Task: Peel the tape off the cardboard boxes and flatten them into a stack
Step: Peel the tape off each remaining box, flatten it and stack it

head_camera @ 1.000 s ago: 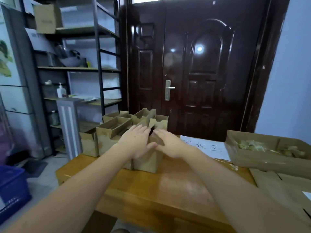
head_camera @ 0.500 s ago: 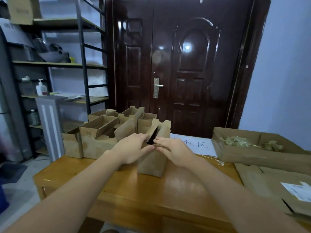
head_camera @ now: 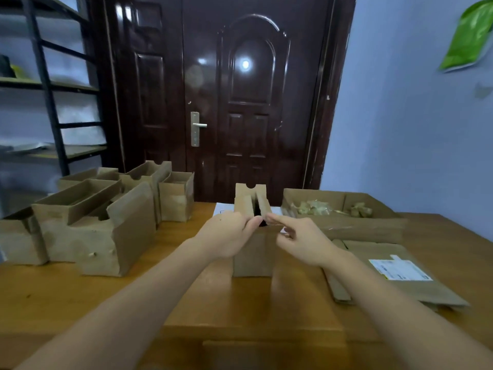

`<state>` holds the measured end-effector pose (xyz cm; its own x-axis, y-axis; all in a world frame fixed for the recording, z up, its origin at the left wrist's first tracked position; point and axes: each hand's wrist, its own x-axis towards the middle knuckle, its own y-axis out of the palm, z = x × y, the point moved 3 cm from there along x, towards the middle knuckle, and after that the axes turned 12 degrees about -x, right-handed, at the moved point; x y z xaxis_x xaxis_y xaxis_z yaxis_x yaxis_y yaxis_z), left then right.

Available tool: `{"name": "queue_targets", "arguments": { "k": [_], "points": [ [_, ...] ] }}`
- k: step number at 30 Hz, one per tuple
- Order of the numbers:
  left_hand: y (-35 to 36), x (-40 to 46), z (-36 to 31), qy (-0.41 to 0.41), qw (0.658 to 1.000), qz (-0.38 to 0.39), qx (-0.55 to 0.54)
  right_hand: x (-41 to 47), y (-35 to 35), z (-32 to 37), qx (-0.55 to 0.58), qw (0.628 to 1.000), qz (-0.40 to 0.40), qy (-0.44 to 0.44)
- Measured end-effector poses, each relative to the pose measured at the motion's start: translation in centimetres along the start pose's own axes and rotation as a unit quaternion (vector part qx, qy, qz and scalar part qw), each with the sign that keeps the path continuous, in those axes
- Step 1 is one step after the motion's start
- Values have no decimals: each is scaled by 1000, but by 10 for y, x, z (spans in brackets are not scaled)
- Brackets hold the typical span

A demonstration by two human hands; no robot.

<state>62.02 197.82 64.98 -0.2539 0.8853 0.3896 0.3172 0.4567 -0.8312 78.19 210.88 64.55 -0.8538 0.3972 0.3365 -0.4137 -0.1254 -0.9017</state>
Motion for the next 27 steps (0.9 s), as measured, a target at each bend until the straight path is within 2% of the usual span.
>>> {"name": "queue_targets", "arguments": {
  "k": [3, 5, 8, 10, 12, 15, 17, 20, 24, 27],
  "points": [
    [-8, 18, 4, 7, 999, 1, -33, 7, -11, 1, 97, 995, -36, 10],
    [-17, 31, 12, -36, 995, -5, -94, 21, -21, 5, 147, 985, -88, 35],
    [-20, 46, 21, -94, 984, 12, -152, 47, -29, 11, 151, 976, -140, 71],
    [-17, 51, 23, -111, 973, 47, -195, 63, -30, 14, 142, 981, -109, 81],
    [-12, 51, 24, -106, 964, 110, -219, 71, -24, 16, 93, 993, -15, 72],
    [1, 43, 32, -119, 955, 204, -181, 67, -2, 10, 19, 990, 134, 45],
    [8, 37, 38, -112, 956, 225, -149, 60, 14, 3, 15, 984, 175, 34],
    [20, 33, 42, -70, 971, 208, -93, 52, 31, -6, 45, 987, 149, 31],
    [35, 30, 41, 4, 990, 141, 3, 53, 44, -5, -19, 995, 100, -12],
    [32, 32, 36, 45, 989, 128, 54, 54, 44, -3, -46, 995, 90, -21]
  ]
}}
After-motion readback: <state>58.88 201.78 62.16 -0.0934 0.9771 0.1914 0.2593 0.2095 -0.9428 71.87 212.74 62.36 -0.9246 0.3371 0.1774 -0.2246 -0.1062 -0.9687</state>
